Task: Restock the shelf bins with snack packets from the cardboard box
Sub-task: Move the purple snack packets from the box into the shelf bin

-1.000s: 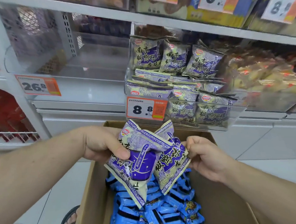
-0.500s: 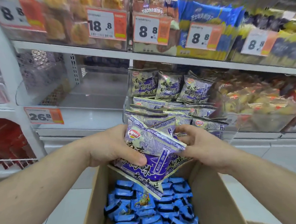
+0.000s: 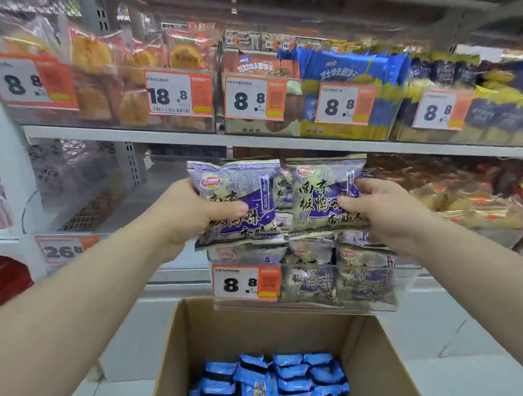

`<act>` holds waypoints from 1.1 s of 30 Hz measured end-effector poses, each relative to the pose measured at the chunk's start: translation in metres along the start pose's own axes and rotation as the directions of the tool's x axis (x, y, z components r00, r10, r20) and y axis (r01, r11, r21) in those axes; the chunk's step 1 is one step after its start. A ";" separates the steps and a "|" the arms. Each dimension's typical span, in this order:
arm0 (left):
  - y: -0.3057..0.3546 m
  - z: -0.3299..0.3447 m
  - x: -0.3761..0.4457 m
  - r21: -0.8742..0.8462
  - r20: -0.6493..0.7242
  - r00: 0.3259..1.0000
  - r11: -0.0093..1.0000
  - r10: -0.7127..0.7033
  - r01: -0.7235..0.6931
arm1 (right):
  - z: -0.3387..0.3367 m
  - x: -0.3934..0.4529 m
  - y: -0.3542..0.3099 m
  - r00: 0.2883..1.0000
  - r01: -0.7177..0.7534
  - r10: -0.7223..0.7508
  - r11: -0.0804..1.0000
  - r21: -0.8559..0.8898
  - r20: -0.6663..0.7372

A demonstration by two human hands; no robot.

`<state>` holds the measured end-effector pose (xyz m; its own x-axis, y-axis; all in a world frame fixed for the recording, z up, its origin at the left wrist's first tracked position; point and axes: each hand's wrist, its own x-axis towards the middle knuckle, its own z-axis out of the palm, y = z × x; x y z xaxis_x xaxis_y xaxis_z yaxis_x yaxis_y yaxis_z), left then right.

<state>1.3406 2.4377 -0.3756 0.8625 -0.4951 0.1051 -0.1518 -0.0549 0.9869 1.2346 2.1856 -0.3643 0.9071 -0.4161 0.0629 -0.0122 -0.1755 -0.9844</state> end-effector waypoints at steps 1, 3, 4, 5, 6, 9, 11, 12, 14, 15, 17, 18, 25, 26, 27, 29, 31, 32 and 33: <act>0.001 0.001 0.013 0.064 -0.050 0.999 0.998 0.001 0.003 | 0.002 0.013 0.000 0.999 -0.015 0.015 1.000 0.001 -0.031; 0.002 0.005 0.037 0.149 -0.119 0.993 0.989 0.019 -0.001 | 0.009 0.036 0.006 0.994 -0.044 0.043 0.999 -0.012 -0.097; 0.002 0.007 0.047 0.160 -0.147 0.989 0.987 0.031 -0.007 | 0.012 0.045 0.010 0.992 -0.053 0.051 0.999 -0.012 -0.116; 0.002 0.009 0.057 0.164 -0.172 0.984 0.986 0.042 -0.014 | 0.016 0.054 0.014 0.990 -0.058 0.056 0.998 -0.010 -0.128; 0.002 0.012 0.066 0.170 -0.197 0.979 0.985 0.049 -0.015 | 0.019 0.061 0.018 0.989 -0.070 0.068 0.998 -0.009 -0.133; -0.008 0.017 0.091 0.251 -0.231 0.971 0.968 0.065 -0.005 | 0.028 0.075 0.028 0.989 -0.115 0.116 0.993 0.017 -0.088; -0.016 0.020 0.102 0.378 -0.225 0.972 0.925 0.063 0.028 | 0.032 0.083 0.034 0.990 -0.116 0.111 0.991 -0.058 -0.088; -0.018 0.022 0.105 0.465 -0.227 0.971 0.884 0.071 0.044 | 0.033 0.087 0.037 0.990 -0.113 0.101 0.984 -0.137 -0.096; -0.020 0.027 0.110 0.643 -0.242 0.961 0.763 0.130 0.059 | 0.032 0.094 0.043 0.989 -0.092 0.044 0.929 -0.358 -0.141; -0.020 0.028 0.112 0.713 -0.256 0.952 0.697 0.166 0.071 | 0.031 0.096 0.044 0.984 -0.082 -0.010 0.865 -0.495 -0.180; -0.022 0.027 0.112 0.829 -0.291 0.932 0.544 0.217 0.132 | 0.029 0.097 0.045 0.962 -0.083 -0.123 0.715 -0.694 -0.242; -0.026 0.024 0.114 0.873 -0.293 0.928 0.460 0.229 0.162 | 0.029 0.096 0.046 0.952 -0.078 -0.163 0.685 -0.724 -0.258; -0.029 0.022 0.115 0.977 0.169 0.915 0.059 0.366 -0.205 | 0.042 0.097 0.046 0.939 0.042 -0.265 0.720 -0.693 -0.219; -0.028 0.025 0.116 0.967 0.220 0.920 0.054 0.325 -0.250 | 0.043 0.099 0.046 0.944 0.020 -0.245 0.708 -0.706 -0.219; -0.027 0.028 0.118 0.964 0.231 0.931 0.061 0.284 -0.258 | 0.043 0.100 0.046 0.948 -0.010 -0.222 0.691 -0.723 -0.226; -0.027 0.031 0.123 0.975 0.198 0.945 0.045 0.259 -0.217 | 0.043 0.097 0.044 0.947 -0.079 -0.191 0.637 -0.767 -0.256; -0.023 0.033 0.125 0.986 0.164 0.942 -0.051 0.294 -0.156 | 0.042 0.093 0.042 0.924 -0.086 -0.272 0.541 -0.837 -0.271; -0.021 0.035 0.127 0.987 0.152 0.938 -0.101 0.311 -0.126 | 0.041 0.091 0.042 0.903 -0.043 -0.356 0.481 -0.876 -0.240; -0.019 0.036 0.129 0.984 0.144 0.937 -0.145 0.319 -0.102 | 0.041 0.089 0.043 0.876 0.032 -0.449 0.418 -0.908 -0.176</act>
<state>1.4373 2.3433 -0.3855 0.6904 -0.6059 0.3953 -0.5407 -0.7952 -0.2746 1.3322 2.1773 -0.4079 0.7258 -0.4429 0.5264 -0.3582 -0.8966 -0.2605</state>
